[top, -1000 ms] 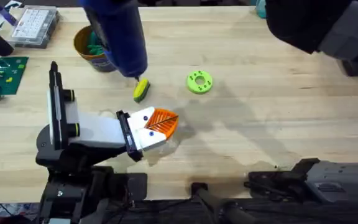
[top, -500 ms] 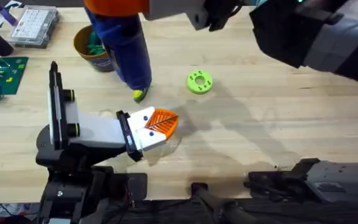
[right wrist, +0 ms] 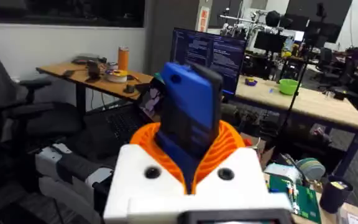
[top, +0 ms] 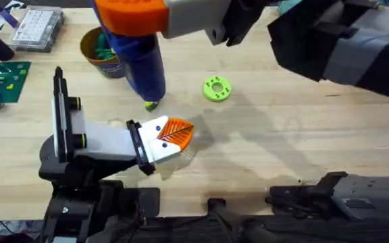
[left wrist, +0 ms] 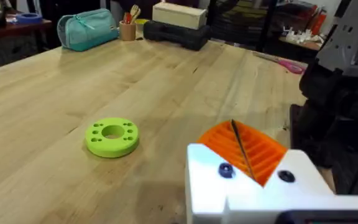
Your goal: Pick up the gripper from the table and insert it into the empty holder that is missing its gripper. Then pick up a screw, insert it into the mounting hole, and use the screwdriver to tighten it. Finally, clean up the table by picking up the vegetable and placing it into the bucket.
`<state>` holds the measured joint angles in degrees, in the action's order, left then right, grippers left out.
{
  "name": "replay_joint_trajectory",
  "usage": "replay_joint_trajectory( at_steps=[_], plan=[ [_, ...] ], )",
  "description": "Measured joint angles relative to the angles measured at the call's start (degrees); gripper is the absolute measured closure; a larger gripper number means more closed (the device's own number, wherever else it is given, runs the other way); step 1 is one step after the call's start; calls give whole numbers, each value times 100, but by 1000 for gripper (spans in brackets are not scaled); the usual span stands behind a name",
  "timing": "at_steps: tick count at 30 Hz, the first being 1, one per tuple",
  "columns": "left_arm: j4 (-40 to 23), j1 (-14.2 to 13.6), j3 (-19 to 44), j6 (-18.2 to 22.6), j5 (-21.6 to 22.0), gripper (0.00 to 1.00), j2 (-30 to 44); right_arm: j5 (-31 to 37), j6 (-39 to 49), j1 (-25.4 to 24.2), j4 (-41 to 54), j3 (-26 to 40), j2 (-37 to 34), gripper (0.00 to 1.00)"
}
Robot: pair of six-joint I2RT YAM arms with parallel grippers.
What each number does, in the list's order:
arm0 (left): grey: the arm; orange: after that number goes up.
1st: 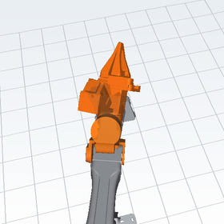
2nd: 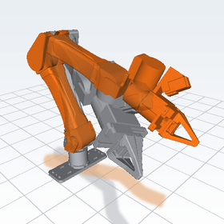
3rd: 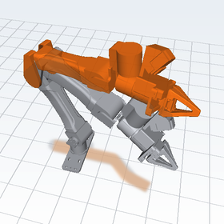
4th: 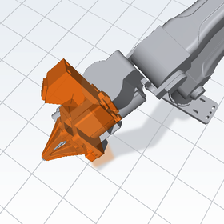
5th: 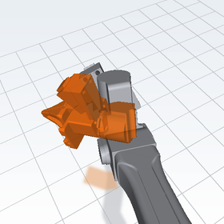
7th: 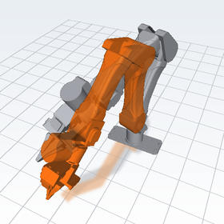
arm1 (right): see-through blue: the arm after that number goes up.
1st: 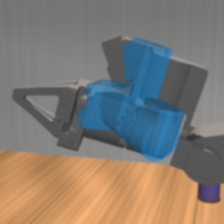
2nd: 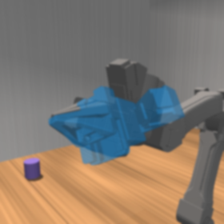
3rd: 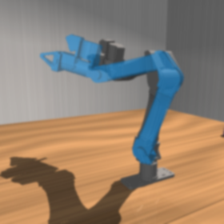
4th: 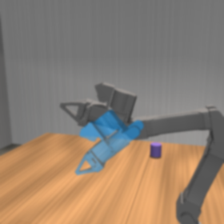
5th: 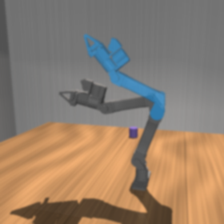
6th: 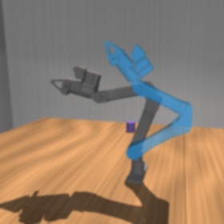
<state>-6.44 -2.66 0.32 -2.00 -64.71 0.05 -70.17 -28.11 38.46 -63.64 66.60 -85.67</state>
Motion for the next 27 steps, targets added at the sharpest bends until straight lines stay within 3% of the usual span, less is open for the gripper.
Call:
replay_joint_trajectory(
  at_steps=[27],
  plan=[
    [0, 0, 0, 0, 0, 996, -1, 0, -16, 151, -49, -192, -2, 974]
  ],
)
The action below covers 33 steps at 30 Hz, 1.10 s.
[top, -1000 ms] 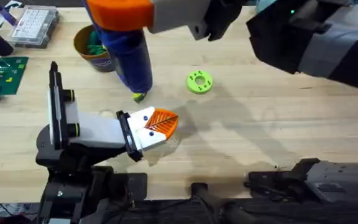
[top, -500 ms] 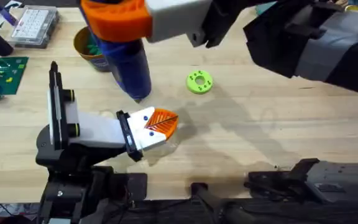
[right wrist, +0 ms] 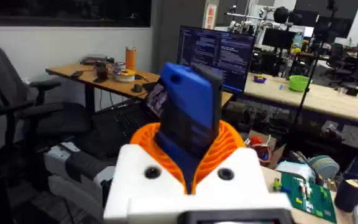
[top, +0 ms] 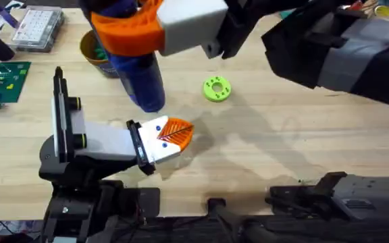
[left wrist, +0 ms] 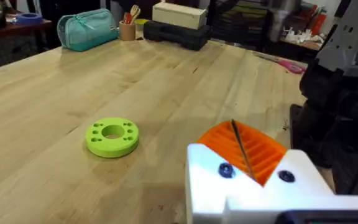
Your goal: Pick up the gripper from the table and insert it into the empty holder that is missing its gripper. Then pick up a screw, insert it into the mounting hole, and use the screwdriver to tighten it. Finally, clean up the table by picking up the vegetable and placing it into the bucket.
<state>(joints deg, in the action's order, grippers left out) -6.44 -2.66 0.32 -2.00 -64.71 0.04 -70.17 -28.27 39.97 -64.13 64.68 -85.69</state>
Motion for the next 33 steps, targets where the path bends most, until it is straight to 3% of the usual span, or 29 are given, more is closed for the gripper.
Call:
replay_joint_trajectory(
  at_steps=[33],
  plan=[
    [0, 0, 0, 0, 0, 996, -1, 66, 275, 140, -282, -569, 1, 974]
  ],
)
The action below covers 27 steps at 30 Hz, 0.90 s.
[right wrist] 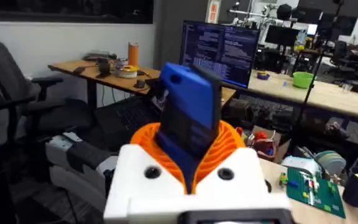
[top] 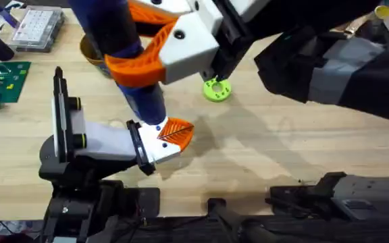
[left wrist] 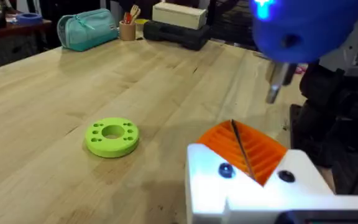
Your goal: Pick up the gripper from the table and insert it into the empty holder that is missing its gripper. Then pick up a screw, insert it into the mounting hole, and use the screwdriver to tighten it. Finally, clean up the table by picking up the vegetable and placing it into the bucket.
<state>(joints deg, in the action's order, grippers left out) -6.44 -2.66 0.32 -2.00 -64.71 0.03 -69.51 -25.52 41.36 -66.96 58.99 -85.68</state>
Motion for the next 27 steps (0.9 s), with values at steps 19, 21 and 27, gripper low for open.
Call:
replay_joint_trajectory(
  at_steps=[19, 21, 27],
  plan=[
    [0, 0, 0, 0, 0, 996, 2, 89, 20, 83, -12, -147, -1, 974],
    [0, 0, 0, 0, 0, 996, 0, 89, 45, 85, -15, -156, -1, 974],
    [0, 0, 0, 0, 0, 996, 0, 129, 132, 85, -10, -259, -1, 974]
  ],
)
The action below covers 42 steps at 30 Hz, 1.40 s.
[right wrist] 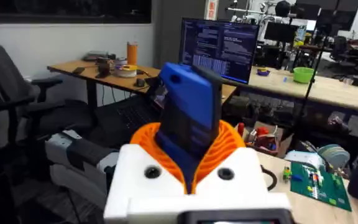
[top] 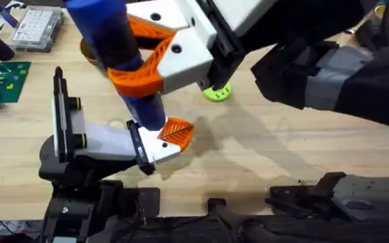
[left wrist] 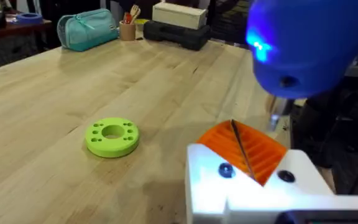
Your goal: Pick up the gripper from the table and insert it into the empty holder that is missing its gripper. Then pick up a screw, insert it into the mounting hole, and use the screwdriver to tighten it. Finally, clean up the table by picking up the vegetable and placing it into the bucket.
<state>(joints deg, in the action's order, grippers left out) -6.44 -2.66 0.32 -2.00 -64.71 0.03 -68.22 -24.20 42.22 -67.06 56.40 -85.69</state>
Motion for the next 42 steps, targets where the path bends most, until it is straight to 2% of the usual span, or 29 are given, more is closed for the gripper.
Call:
replay_joint_trajectory(
  at_steps=[42],
  plan=[
    [0, 0, 0, 0, 0, 996, 2, 261, 416, 0, 15, -268, -18, 974]
  ],
)
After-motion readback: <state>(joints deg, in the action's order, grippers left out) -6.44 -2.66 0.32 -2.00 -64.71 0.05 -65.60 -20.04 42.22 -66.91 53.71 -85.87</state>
